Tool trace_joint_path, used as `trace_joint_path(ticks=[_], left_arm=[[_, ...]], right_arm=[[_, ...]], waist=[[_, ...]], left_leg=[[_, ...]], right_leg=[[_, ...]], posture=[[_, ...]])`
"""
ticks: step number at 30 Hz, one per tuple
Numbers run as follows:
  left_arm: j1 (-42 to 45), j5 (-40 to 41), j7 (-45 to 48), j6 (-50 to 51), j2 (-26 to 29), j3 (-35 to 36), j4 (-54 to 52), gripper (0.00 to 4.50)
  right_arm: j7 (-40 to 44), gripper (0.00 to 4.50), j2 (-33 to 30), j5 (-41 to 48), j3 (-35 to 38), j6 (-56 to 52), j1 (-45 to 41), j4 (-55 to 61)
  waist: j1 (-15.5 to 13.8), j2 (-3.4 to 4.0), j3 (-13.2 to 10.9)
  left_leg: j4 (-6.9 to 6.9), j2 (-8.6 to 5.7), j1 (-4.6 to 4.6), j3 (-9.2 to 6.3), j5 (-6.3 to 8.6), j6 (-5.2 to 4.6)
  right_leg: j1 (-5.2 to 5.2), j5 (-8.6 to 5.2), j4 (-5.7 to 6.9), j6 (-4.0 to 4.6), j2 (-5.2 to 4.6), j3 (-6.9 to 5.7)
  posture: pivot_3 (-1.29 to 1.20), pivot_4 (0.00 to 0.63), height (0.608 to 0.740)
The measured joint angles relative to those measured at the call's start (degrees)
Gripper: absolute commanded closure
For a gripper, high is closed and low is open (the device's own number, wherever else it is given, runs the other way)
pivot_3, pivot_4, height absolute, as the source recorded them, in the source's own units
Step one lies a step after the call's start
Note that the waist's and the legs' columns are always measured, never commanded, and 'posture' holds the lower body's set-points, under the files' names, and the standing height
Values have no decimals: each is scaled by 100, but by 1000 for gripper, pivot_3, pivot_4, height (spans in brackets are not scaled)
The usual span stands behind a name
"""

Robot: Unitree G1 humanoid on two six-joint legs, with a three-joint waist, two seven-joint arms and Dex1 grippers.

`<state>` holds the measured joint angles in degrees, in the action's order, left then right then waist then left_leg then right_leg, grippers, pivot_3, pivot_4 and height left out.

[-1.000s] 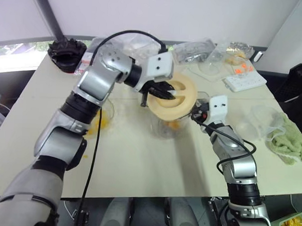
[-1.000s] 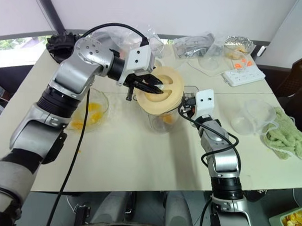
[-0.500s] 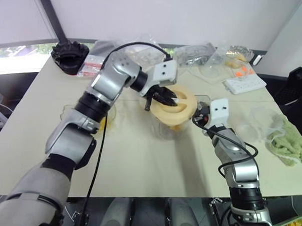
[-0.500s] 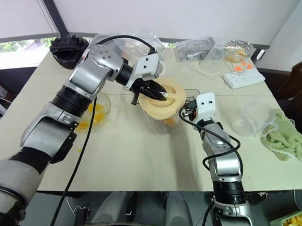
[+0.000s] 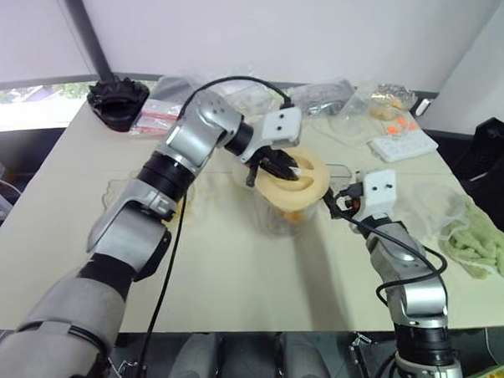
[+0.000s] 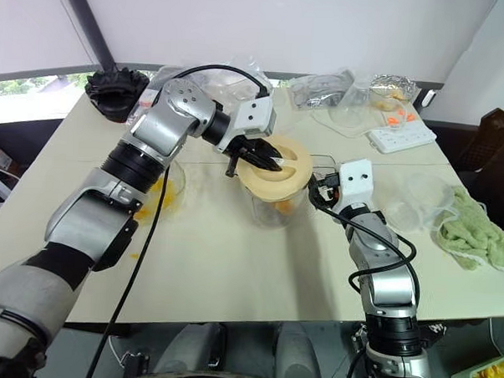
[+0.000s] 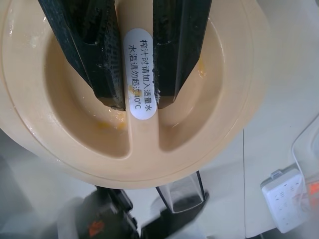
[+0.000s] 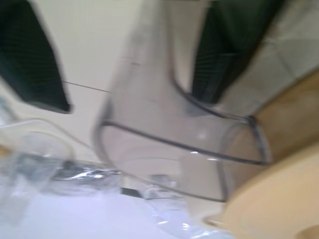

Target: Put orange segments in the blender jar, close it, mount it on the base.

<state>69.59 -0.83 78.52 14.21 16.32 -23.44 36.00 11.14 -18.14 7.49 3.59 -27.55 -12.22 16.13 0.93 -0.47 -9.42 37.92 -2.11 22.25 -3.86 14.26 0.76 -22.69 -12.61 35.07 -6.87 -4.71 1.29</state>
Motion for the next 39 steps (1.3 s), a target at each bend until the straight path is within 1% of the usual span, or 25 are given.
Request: trace_joint_path(ticks=[2,7,17,28,29,31,32,35,36,39], left_arm=[[1,-20,-16,3,-26,2,0,4259],[9,-20,-42,15,-55,17,-1,4259],[54,-20,-41,57,-80,116,53,4259],[23,-21,-41,87,-72,209,45,4259],[18,-21,-41,109,-67,219,40,4259],[10,-21,-41,131,-61,226,21,4259],[-6,-22,-43,146,-56,227,-23,4259],[-64,-15,-39,187,-19,253,-136,4259],[-84,-14,-38,204,-3,266,-171,4259],[-132,-14,-54,289,38,298,-273,4259]], right_arm=[[-3,427,12,-29,-11,5,0,0],[-5,427,37,-39,16,-48,23,39],[-6,427,308,14,7,-421,452,504],[-14,427,464,66,86,-507,436,534],[-13,664,471,66,86,-505,401,499],[7,1296,494,72,81,-497,318,441],[32,1770,529,73,63,-476,274,422],[55,3383,551,68,84,-423,184,344],[64,3669,561,75,86,-410,169,324],[97,3657,579,74,80,-369,101,244]], waist=[[0,11,7],[-13,8,9],[-3,7,10],[1,5,8],[6,5,7],[5,5,7],[2,5,7],[-2,4,7],[4,3,6],[18,4,6]], left_leg=[[-5,0,0,0,0,1],[-26,-2,0,0,0,0],[-61,-2,-1,3,-1,-1],[-71,-1,6,3,-1,-1],[-71,-1,6,3,-1,-1],[-72,-1,6,3,-1,-1],[-74,-1,6,3,-1,-1],[-80,-1,9,3,-1,-1],[-83,-1,9,3,-1,-1],[-86,0,9,4,-1,-1]], right_leg=[[0,-1,-4,0,-2,1],[-6,-1,-13,1,-3,0],[-28,-8,-14,9,-1,0],[-43,-10,-14,12,-3,1],[-44,-10,-14,12,-2,1],[-46,-10,-14,12,-3,1],[-47,-10,-14,12,-3,1],[-49,-11,-21,13,-3,0],[-49,-10,-24,13,-3,0],[-52,-10,-25,13,-1,0]], posture=[[0,150,740],[0,150,740],[0,150,740],[0,150,740],[0,150,740],[0,150,740],[0,150,740],[0,150,740],[0,150,740],[0,150,740]])
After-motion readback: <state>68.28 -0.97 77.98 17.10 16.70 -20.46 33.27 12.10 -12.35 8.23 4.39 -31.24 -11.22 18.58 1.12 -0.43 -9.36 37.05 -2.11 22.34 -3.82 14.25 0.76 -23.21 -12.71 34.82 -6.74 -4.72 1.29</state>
